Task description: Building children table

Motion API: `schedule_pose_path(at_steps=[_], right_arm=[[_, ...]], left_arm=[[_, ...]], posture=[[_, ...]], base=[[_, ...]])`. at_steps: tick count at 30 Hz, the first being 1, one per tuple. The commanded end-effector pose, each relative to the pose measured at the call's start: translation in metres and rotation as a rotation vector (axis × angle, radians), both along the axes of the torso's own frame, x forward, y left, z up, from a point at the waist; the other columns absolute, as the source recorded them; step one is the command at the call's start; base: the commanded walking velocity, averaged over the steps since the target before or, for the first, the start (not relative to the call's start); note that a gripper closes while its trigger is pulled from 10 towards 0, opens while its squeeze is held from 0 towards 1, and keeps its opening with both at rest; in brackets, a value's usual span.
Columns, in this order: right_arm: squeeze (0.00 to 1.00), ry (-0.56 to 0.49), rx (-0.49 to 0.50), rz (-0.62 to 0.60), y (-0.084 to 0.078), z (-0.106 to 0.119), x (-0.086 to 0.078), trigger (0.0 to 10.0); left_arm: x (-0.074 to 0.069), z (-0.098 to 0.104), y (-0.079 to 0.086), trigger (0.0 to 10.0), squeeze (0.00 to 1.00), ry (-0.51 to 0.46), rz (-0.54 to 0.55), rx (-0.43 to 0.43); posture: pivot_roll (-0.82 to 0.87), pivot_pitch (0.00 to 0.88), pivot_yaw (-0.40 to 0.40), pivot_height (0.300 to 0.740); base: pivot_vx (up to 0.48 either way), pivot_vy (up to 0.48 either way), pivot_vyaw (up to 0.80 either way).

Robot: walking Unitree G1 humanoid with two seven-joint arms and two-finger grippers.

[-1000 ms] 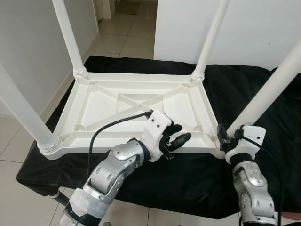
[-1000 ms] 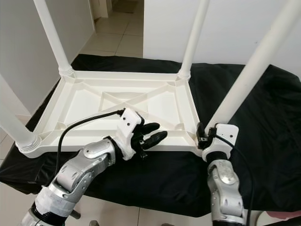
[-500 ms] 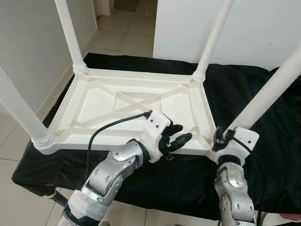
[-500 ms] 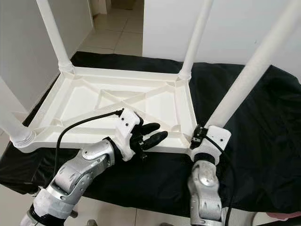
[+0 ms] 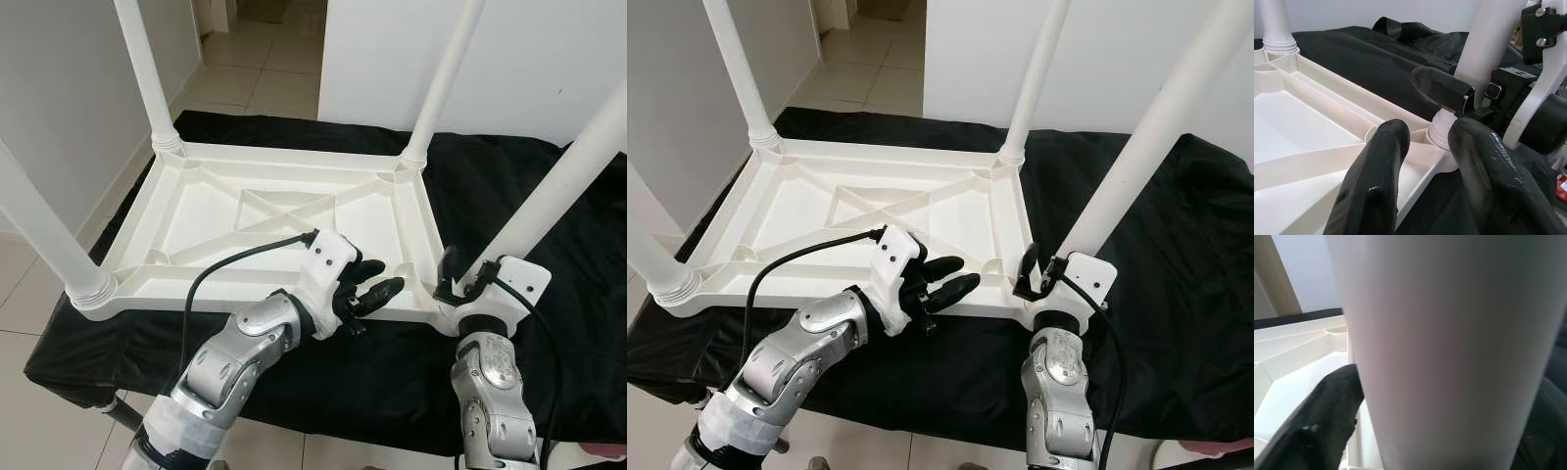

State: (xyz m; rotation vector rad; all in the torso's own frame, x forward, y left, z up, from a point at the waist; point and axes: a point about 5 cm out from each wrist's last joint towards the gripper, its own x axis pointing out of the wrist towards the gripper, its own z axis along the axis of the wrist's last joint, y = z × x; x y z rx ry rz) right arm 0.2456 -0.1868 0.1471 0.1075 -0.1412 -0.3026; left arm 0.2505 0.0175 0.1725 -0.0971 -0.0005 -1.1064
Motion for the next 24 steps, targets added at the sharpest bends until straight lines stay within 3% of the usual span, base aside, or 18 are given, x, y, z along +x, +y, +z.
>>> schedule_pose_path(at_steps=[1,3,4,7,10,11,13,16,18,20,24], right_arm=[[0.64,-0.011,0.005,0.049,-0.005,0.002,-0.003,10.0],[0.64,-0.012,0.007,0.074,-0.008,0.002,-0.004,10.0],[0.0,-0.017,0.001,0.115,-0.011,0.003,-0.005,10.0],[0.0,0.007,-0.043,0.22,-0.024,0.001,-0.005,10.0],[0.0,0.019,-0.058,0.251,-0.027,0.0,-0.005,10.0],[0.0,0.027,-0.086,0.318,-0.034,-0.001,-0.003,10.0],[0.0,0.027,-0.086,0.318,-0.034,-0.001,-0.003,10.0],[0.0,0.048,-0.151,0.456,-0.048,-0.002,0.003,10.0],[0.0,0.055,-0.168,0.497,-0.049,-0.002,0.005,10.0],[0.0,0.079,-0.163,0.628,-0.047,-0.006,0.009,10.0],[0.0,0.097,-0.179,0.701,-0.046,-0.009,0.012,10.0]], left_arm=[[-0.001,0.001,-0.003,10.0,0.0,-0.015,-0.068,0.002],[0.0,0.001,-0.003,10.0,0.0,-0.015,-0.067,0.001],[0.001,0.001,-0.004,10.0,0.0,-0.015,-0.064,-0.001],[0.002,0.003,-0.005,10.0,0.0,-0.015,-0.066,-0.004],[0.001,0.003,-0.005,10.0,0.0,-0.016,-0.069,-0.004],[0.002,0.003,-0.005,10.0,0.0,-0.019,-0.071,-0.003],[0.002,0.003,-0.005,10.0,0.0,-0.019,-0.071,-0.003],[0.004,0.005,-0.005,10.0,0.0,-0.028,-0.069,0.0],[0.005,0.005,-0.005,10.0,0.0,-0.031,-0.066,0.0],[0.006,0.005,-0.005,10.0,0.0,-0.035,-0.061,-0.001],[0.006,0.006,-0.006,10.0,0.0,-0.035,-0.059,-0.003]], posture=[[-0.12,0.0,-0.033,0.74],[-0.12,0.0,-0.033,0.74],[-0.12,0.0,-0.032,0.74],[-0.13,0.0,-0.027,0.74],[-0.13,0.0,-0.027,0.74],[-0.13,0.0,-0.021,0.74],[-0.13,0.0,-0.021,0.74],[-0.13,0.0,-0.02,0.74],[-0.12,0.0,-0.023,0.74],[-0.12,0.0,-0.022,0.74],[-0.12,0.0,-0.024,0.74]], base=[[0.0,0.0,0.0],[0.0,0.0,0.0],[0.0,0.0,0.0],[0.0,0.0,0.0],[0.0,0.0,0.0],[0.0,0.0,0.0],[0.0,0.0,0.0],[0.0,0.0,0.0],[0.0,0.0,0.0],[0.0,0.0,0.0],[0.0,0.0,0.0]])
